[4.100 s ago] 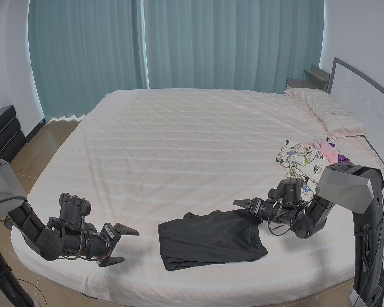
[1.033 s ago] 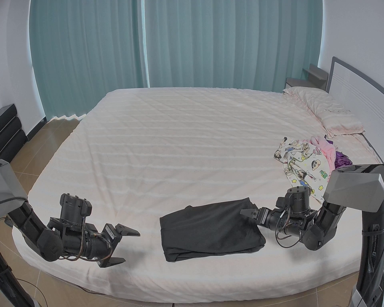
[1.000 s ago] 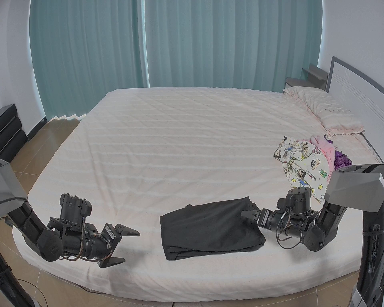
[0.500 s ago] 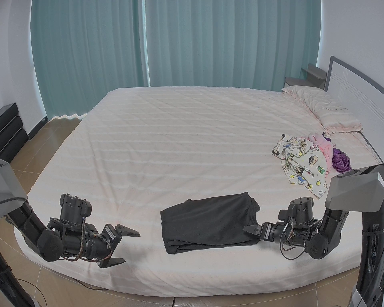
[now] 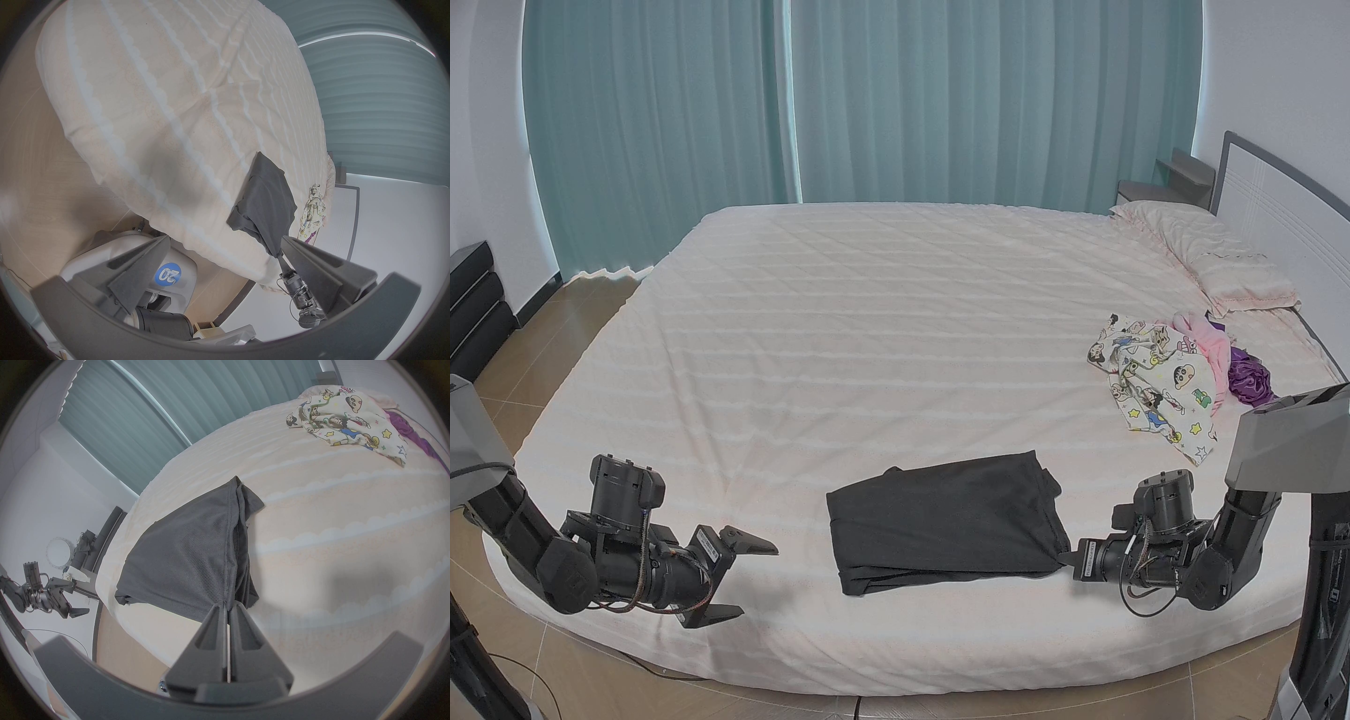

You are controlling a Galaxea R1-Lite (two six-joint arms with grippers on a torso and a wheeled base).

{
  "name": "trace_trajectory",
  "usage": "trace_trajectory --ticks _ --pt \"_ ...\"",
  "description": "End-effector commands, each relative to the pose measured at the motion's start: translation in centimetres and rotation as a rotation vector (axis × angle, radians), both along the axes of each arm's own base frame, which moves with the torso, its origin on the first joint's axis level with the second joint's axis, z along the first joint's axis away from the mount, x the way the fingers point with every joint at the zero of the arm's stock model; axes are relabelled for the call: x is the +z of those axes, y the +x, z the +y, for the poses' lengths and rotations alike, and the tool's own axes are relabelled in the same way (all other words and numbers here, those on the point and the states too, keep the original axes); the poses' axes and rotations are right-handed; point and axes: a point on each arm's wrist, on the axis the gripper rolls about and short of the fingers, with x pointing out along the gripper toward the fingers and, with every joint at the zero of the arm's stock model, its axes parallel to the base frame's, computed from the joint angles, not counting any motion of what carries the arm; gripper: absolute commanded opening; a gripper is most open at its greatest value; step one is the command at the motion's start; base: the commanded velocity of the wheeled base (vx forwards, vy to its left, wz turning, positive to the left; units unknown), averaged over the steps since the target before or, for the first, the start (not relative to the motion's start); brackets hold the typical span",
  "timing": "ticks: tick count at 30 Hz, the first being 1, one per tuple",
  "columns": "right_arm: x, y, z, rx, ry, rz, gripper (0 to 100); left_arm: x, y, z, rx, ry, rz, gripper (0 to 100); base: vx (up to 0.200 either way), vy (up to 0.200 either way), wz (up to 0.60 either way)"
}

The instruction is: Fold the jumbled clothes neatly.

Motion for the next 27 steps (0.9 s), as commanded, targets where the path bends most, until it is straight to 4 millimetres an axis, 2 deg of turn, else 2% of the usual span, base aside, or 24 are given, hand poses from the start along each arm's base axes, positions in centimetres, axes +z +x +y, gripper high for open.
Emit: trace_trajectory --ticks 1,8,14,15,22,27 --pt "0.6 -0.6 -0.2 0.013 -0.014 -0.008 0 0.0 0.0 0.0 0.000 0.000 0.000 100 0.000 0.000 0.00" --pt "1.3 -1.2 -0.6 0.029 -0.038 -0.016 0 0.0 0.0 0.0 0.000 0.000 0.000 100 0.000 0.000 0.00" --pt "0.8 -1.7 -1.1 0.051 -0.082 0.020 0 0.0 0.0 0.0 0.000 0.000 0.000 100 0.000 0.000 0.00" --pt "0.7 -1.9 -1.1 0.064 -0.095 0.022 100 0.0 0.0 0.0 0.000 0.000 0.000 100 0.000 0.000 0.00" --pt "0.5 -1.7 -1.3 0.075 -0.115 0.010 100 0.0 0.0 0.0 0.000 0.000 0.000 100 0.000 0.000 0.00" --pt "2.3 1.5 -2.2 -0.015 -0.041 -0.123 100 0.0 0.0 0.0 0.000 0.000 0.000 100 0.000 0.000 0.00"
